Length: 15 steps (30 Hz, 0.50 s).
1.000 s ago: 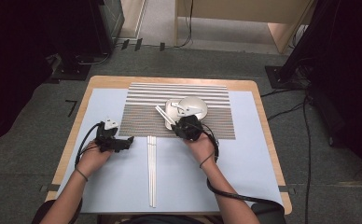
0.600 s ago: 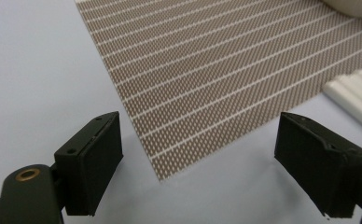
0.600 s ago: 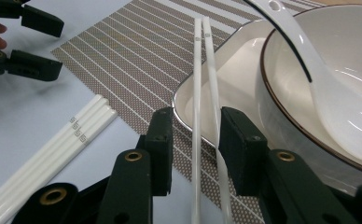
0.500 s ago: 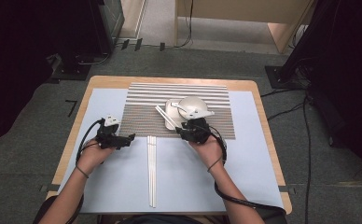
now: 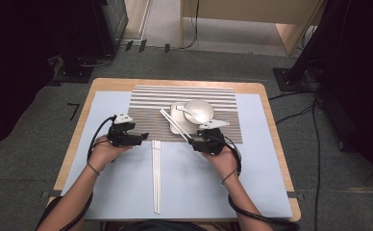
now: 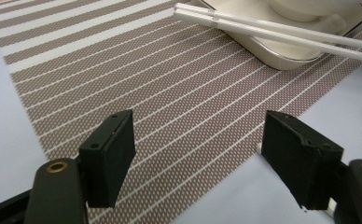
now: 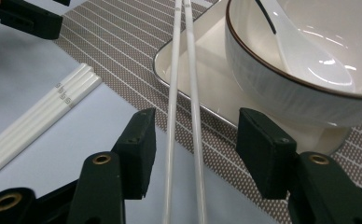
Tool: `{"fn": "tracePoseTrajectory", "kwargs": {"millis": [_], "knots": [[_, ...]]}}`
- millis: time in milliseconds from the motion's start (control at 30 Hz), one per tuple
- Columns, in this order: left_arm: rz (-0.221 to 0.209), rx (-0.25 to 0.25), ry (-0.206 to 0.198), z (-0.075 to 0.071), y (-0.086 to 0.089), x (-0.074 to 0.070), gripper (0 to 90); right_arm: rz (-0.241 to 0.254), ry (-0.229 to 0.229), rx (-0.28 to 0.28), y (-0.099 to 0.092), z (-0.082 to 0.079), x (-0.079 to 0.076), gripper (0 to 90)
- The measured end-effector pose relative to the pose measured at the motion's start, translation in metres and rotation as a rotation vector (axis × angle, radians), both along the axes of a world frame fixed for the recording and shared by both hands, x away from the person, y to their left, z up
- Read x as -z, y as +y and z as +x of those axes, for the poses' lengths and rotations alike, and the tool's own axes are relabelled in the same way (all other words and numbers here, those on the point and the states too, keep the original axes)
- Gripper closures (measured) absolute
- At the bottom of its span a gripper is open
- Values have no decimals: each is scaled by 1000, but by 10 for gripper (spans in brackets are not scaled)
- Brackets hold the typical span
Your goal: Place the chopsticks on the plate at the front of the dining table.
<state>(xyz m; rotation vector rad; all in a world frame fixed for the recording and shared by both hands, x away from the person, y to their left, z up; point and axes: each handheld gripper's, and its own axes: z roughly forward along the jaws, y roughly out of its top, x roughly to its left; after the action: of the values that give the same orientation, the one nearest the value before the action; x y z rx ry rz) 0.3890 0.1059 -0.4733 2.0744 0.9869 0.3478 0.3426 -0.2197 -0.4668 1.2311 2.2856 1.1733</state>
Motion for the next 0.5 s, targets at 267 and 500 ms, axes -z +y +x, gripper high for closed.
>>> {"fn": "tracePoseTrajectory", "kwargs": {"millis": [267, 500], "knots": [[-29, 21, 33, 16, -9, -4, 383, 5, 21, 15, -2, -4, 10, 444], [-44, 47, 23, 20, -22, -5, 423, -20, 34, 14, 1, -5, 16, 452]]}}
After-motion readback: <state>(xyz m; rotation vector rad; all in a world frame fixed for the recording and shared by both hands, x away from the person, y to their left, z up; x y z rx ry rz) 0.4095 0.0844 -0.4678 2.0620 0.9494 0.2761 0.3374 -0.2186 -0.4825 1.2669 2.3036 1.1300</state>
